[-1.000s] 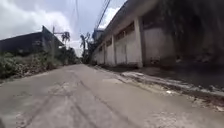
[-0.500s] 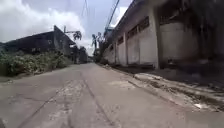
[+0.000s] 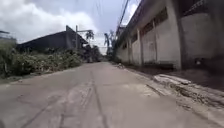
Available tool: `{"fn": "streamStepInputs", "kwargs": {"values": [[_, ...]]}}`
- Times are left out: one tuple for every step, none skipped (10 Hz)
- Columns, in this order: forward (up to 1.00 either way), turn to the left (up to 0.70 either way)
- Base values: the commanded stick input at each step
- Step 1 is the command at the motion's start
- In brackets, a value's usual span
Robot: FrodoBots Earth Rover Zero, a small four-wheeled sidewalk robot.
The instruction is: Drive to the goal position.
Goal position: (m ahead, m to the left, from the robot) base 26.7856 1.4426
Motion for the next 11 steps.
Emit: {"fn": "streamStepInputs", "kwargs": {"values": [[1.0, 0.0], [1.0, 0.0], [1.0, 0.0], [1.0, 0.0], [1.0, 0.0], [1.0, 0.0], [1.0, 0.0], [1.0, 0.0], [1.0, 0.0], [1.0, 0.0], [1.0, 0.0]]}}
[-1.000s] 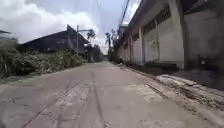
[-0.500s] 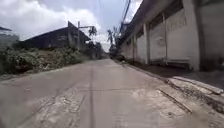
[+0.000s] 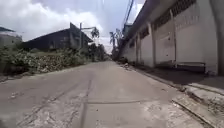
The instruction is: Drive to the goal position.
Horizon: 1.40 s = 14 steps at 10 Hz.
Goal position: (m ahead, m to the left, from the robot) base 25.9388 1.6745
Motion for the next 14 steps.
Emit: {"fn": "streamStepInputs", "kwargs": {"values": [[1.0, 0.0], [1.0, 0.0], [1.0, 0.0], [1.0, 0.0], [1.0, 0.0], [1.0, 0.0], [1.0, 0.0], [1.0, 0.0], [1.0, 0.0], [1.0, 0.0], [1.0, 0.0], [1.0, 0.0], [1.0, 0.0], [1.0, 0.0]]}}
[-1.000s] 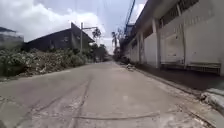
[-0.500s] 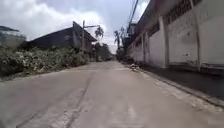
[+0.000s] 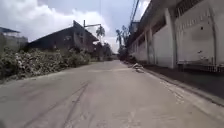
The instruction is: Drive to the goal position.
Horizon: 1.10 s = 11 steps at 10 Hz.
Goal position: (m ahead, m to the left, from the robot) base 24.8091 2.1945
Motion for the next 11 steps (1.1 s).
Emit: {"fn": "streamStepInputs", "kwargs": {"values": [[1.0, 0.0], [1.0, 0.0], [1.0, 0.0], [1.0, 0.0], [1.0, 0.0], [1.0, 0.0], [1.0, 0.0], [1.0, 0.0], [1.0, 0.0], [1.0, 0.0], [1.0, 0.0]]}}
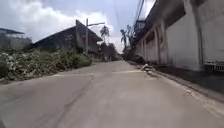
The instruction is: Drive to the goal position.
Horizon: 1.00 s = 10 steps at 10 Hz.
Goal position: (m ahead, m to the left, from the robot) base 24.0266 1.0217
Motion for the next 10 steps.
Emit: {"fn": "streamStepInputs", "kwargs": {"values": [[1.0, 0.0], [1.0, -0.05], [1.0, -0.16], [1.0, -0.31], [1.0, -0.4], [1.0, -0.2], [1.0, -0.06], [1.0, -0.03], [1.0, -0.02], [1.0, -0.02]]}}
